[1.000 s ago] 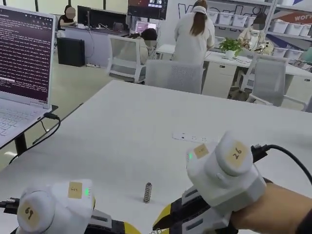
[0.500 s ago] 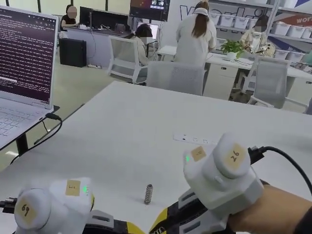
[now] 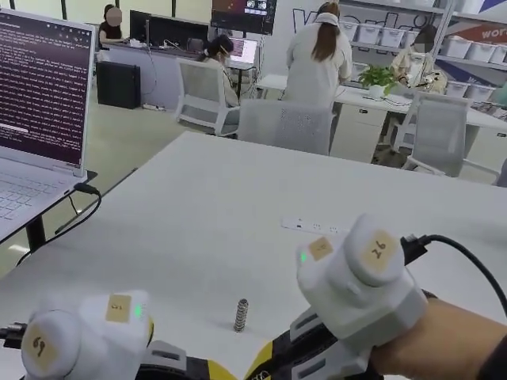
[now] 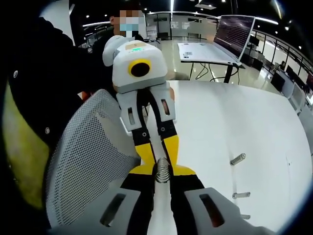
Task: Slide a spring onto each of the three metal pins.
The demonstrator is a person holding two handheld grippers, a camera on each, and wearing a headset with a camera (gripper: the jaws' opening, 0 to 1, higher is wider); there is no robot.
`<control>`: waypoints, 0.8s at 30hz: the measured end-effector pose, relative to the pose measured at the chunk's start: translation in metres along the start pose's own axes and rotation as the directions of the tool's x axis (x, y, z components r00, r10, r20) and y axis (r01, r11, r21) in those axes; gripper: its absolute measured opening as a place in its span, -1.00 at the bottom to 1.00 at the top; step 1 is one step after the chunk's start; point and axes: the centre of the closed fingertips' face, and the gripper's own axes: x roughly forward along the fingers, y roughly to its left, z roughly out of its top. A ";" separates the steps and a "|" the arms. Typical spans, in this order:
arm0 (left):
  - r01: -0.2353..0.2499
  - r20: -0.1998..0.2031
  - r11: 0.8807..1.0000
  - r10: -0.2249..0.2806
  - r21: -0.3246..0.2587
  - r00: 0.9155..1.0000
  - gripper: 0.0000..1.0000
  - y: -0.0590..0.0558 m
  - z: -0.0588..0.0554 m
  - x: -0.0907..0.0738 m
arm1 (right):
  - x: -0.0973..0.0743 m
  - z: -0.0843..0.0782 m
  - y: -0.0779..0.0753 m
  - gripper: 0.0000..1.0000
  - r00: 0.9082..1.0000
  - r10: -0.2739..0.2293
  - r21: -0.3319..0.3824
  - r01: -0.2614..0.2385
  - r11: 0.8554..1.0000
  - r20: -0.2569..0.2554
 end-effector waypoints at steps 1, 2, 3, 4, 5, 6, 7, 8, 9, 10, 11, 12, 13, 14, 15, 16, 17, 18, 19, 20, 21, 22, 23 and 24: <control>0.000 -0.001 1.000 0.000 0.002 1.000 -0.93 0.000 0.000 0.000 | 0.000 0.000 0.000 -0.84 1.000 0.001 0.001 -0.001 1.000 -0.001; 0.002 -0.014 1.000 -0.002 0.018 1.000 -0.93 0.000 -0.002 0.000 | 0.000 -0.001 0.001 -0.84 1.000 0.003 0.003 -0.003 1.000 -0.006; 0.001 -0.023 1.000 0.000 0.023 1.000 -0.93 -0.001 -0.003 0.001 | 0.000 -0.001 0.001 -0.84 1.000 0.001 0.001 -0.001 1.000 -0.008; -0.003 -0.034 0.999 0.004 0.034 0.999 -0.93 -0.001 -0.005 0.001 | 0.000 -0.001 0.001 -0.84 1.000 0.001 0.003 -0.001 1.000 -0.009; -0.003 -0.038 0.999 0.004 0.033 0.999 -0.93 -0.001 -0.005 0.001 | -0.001 -0.001 0.001 -0.84 1.000 0.002 0.003 -0.002 1.000 -0.011; -0.004 -0.037 0.999 0.005 0.032 0.999 -0.93 0.000 -0.005 0.001 | -0.001 -0.002 0.001 -0.84 1.000 0.000 0.001 0.000 1.000 -0.015; -0.006 -0.036 0.999 0.007 0.034 0.999 -0.93 0.000 -0.005 0.001 | -0.001 -0.002 0.000 -0.84 1.000 0.000 0.001 0.000 1.000 -0.016; -0.006 -0.037 0.999 0.008 0.036 0.999 -0.93 0.000 -0.005 0.001 | -0.001 -0.002 0.000 -0.84 1.000 0.000 0.001 0.000 1.000 -0.017; -0.001 -0.040 0.999 0.003 0.046 0.999 -0.94 -0.001 -0.006 0.001 | -0.001 -0.002 0.000 -0.84 1.000 0.000 0.003 0.000 1.000 -0.019; -0.002 -0.042 0.999 0.004 0.051 0.999 -0.94 -0.001 -0.006 0.001 | -0.001 -0.002 0.001 -0.84 1.000 0.003 0.005 -0.003 1.000 -0.021; 0.000 -0.046 0.998 0.003 0.061 0.999 -0.95 -0.001 -0.006 0.001 | -0.001 -0.002 0.001 -0.84 1.000 0.004 0.006 -0.004 1.000 -0.022; 0.003 -0.051 0.998 0.000 0.060 0.999 -0.95 -0.002 -0.007 0.001 | 0.000 -0.003 0.001 -0.83 1.000 0.009 0.008 -0.009 1.000 -0.025; 0.004 -0.054 0.998 -0.001 0.055 0.999 -0.95 -0.002 -0.007 0.001 | 0.000 -0.003 0.002 -0.83 1.000 0.011 0.007 -0.011 1.000 -0.025; 0.003 -0.056 0.999 -0.001 0.050 0.998 -0.96 -0.002 -0.007 0.001 | 0.001 -0.003 0.002 -0.83 1.000 0.012 0.005 -0.012 1.000 -0.026; 0.004 -0.056 0.999 -0.001 0.043 0.998 -0.96 -0.002 -0.007 0.001 | 0.001 -0.003 0.002 -0.83 1.000 0.011 0.004 -0.011 1.000 -0.026; 0.001 -0.057 0.999 0.001 0.034 0.998 -0.97 -0.001 -0.007 0.001 | 0.001 -0.003 0.002 -0.83 1.000 0.013 0.004 -0.012 1.000 -0.025; 0.002 -0.058 1.000 -0.001 0.021 0.998 -0.97 0.000 -0.007 0.001 | 0.001 -0.002 0.001 -0.83 1.000 0.012 0.005 -0.012 1.000 -0.023; 0.000 -0.058 1.000 0.001 0.017 0.998 -0.98 0.000 -0.007 0.001 | 0.001 -0.002 0.001 -0.83 1.000 0.014 0.008 -0.014 1.000 -0.020; -0.006 -0.056 1.000 0.007 0.008 0.998 -0.98 0.001 -0.007 0.001 | 0.001 -0.002 0.000 -0.83 1.000 0.011 0.006 -0.011 1.000 -0.018; -0.007 -0.051 1.000 0.007 -0.002 0.999 -0.98 0.002 -0.006 0.000 | 0.001 -0.001 0.000 -0.83 1.000 0.010 0.006 -0.010 1.000 -0.017; -0.005 -0.049 1.000 0.004 -0.010 0.999 -0.98 0.002 -0.006 0.000 | 0.001 -0.001 0.000 -0.83 1.000 0.012 0.006 -0.012 1.000 -0.015; -0.006 -0.048 1.000 0.005 -0.014 0.999 -0.98 0.002 -0.007 0.000 | 0.001 -0.001 -0.001 -0.83 1.000 0.011 0.003 -0.011 1.000 -0.013; -0.005 -0.048 1.000 0.004 -0.017 0.999 -0.98 0.002 -0.007 0.000 | 0.001 -0.001 -0.001 -0.83 1.000 0.012 0.002 -0.012 1.000 -0.014; -0.003 -0.048 1.000 0.002 -0.018 0.999 -0.98 0.001 -0.007 0.000 | 0.001 -0.001 0.000 -0.82 1.000 0.014 0.001 -0.014 1.000 -0.014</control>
